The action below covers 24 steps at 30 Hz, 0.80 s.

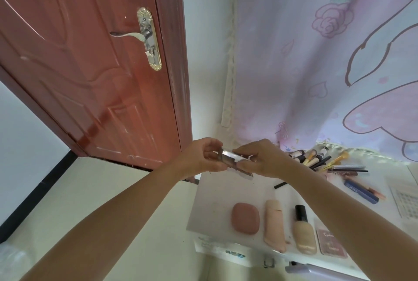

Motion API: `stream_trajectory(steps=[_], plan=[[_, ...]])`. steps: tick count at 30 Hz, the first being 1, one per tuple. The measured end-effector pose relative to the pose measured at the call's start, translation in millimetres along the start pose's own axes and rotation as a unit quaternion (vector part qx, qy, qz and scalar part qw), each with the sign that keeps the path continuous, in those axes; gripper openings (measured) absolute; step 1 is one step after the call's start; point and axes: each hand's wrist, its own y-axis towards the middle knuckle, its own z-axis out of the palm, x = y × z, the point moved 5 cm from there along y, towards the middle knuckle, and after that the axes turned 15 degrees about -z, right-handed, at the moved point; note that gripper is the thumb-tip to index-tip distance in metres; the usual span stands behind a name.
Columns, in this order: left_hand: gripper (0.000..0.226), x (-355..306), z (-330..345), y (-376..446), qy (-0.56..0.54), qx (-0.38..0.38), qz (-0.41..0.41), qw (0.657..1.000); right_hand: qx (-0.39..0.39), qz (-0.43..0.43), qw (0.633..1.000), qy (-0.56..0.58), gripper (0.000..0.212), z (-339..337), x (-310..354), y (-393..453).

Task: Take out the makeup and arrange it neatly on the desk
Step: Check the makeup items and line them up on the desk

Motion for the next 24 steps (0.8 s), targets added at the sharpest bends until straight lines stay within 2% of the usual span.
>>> stream_trajectory(steps=[2,5,9,11,14,16,21,24], plan=[[0.053,5,2,1,-0.001,0.008,-0.005,1.0,-0.015,0.023,0.999,0.026,0.073,0,-7,-1],[0.065,15,2,6,-0.019,0.014,-0.023,0.999,0.014,0.028,0.999,0.036,0.068,4,-10,0],[0.086,34,5,12,0.018,0.034,-0.046,0.998,0.021,0.101,0.993,0.059,0.036,14,-30,-4],[0.082,48,5,14,0.055,0.028,-0.059,0.996,0.027,0.14,0.985,0.094,0.023,28,-42,-7],[0.066,75,7,18,0.111,0.034,-0.073,0.991,0.021,0.2,0.971,0.126,0.035,52,-59,-11],[0.057,95,11,21,0.145,0.028,-0.08,0.986,0.02,0.22,0.966,0.138,0.035,70,-62,-11],[0.05,140,23,22,0.239,-0.032,-0.085,0.967,0.063,0.251,0.959,0.118,0.039,117,-67,-7],[0.04,161,28,22,0.287,-0.06,-0.115,0.949,0.059,0.264,0.953,0.135,0.037,132,-72,-5]])
